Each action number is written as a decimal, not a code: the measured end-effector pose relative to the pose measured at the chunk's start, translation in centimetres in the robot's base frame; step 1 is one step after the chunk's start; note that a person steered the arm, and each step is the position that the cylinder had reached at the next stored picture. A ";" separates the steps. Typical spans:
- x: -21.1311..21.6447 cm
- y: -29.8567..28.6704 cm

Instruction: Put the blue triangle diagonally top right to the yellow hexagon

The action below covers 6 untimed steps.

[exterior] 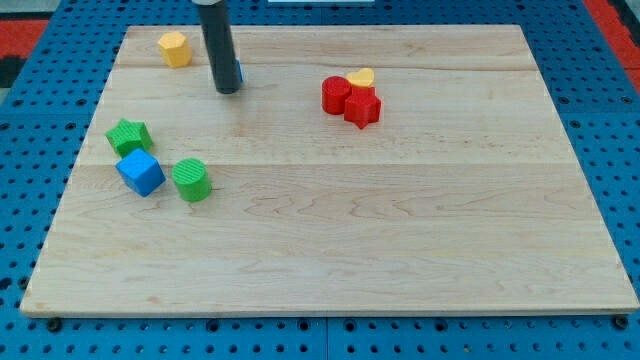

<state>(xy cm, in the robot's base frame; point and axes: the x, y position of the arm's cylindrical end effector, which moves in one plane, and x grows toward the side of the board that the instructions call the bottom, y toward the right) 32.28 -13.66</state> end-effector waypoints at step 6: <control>-4.2 5.4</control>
